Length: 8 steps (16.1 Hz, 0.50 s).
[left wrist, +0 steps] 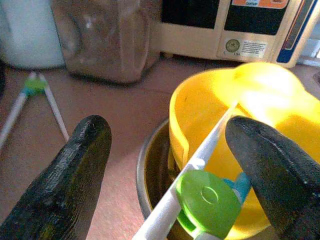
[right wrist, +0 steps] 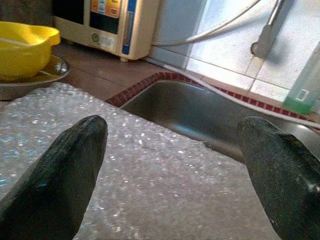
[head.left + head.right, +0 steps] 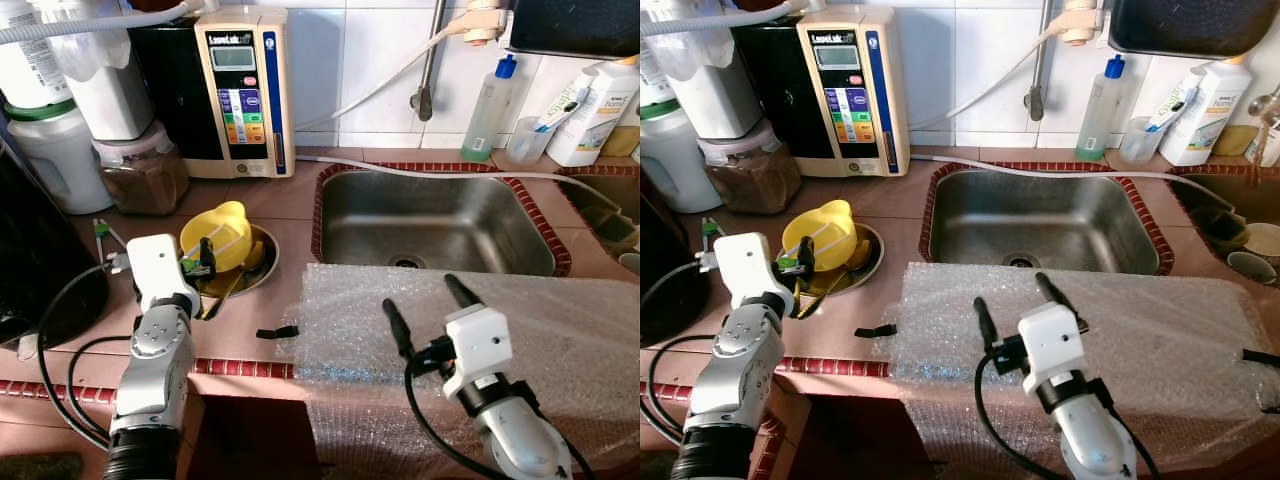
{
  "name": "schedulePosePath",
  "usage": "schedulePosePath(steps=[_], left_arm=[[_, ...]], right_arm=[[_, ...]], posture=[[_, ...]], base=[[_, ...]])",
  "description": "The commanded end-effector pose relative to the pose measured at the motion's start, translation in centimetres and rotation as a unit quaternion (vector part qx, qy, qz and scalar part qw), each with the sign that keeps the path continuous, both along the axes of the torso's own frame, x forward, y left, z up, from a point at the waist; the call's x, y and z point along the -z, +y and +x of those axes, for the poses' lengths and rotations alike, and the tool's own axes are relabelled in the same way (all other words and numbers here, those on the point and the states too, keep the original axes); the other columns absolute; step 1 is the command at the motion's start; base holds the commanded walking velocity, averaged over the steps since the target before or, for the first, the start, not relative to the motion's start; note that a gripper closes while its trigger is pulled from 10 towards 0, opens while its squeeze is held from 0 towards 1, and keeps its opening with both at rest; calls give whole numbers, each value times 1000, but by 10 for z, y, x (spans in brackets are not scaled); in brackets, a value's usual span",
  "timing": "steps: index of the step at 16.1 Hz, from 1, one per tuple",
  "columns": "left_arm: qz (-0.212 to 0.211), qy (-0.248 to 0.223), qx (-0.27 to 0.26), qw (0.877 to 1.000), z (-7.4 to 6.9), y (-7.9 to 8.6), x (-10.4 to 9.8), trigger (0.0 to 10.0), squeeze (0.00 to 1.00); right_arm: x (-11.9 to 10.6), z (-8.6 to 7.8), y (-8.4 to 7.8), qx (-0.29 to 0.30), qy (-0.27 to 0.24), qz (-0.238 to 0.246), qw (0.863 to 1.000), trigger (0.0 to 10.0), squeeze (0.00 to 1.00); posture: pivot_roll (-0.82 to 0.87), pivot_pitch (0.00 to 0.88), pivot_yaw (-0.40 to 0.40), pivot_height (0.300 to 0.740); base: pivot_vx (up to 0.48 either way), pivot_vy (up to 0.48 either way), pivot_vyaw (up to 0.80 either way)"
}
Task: Kitchen organization
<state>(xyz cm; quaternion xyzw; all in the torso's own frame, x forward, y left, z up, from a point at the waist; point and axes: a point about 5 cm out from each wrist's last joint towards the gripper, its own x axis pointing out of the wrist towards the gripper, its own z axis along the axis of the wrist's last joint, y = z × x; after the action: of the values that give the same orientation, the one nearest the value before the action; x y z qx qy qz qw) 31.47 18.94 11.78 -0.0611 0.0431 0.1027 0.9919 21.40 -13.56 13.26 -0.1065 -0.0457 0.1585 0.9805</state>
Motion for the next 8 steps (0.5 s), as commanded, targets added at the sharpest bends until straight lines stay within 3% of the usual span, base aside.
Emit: schedulePosePath(steps=[1,6,8], left_arm=[[-23,10,1,1000,2,-1,0,10000,0],[-22,-4,1,1000,1,4,-6,10000,0],[-3,-26,6,1000,2,10,-14,10000,0]], right_arm=[[-7,-3,6,-24,-7,10,1000,10000,0],[-9,-4,13,-47,-3,26,999,10000,0],[-8,-3,13,-47,-3,25,999,10000,0]], posture=[[54,0,27,740],[57,0,33,740],[65,0,39,740]], base=[[0,0,0],[0,0,0],[0,0,0]])
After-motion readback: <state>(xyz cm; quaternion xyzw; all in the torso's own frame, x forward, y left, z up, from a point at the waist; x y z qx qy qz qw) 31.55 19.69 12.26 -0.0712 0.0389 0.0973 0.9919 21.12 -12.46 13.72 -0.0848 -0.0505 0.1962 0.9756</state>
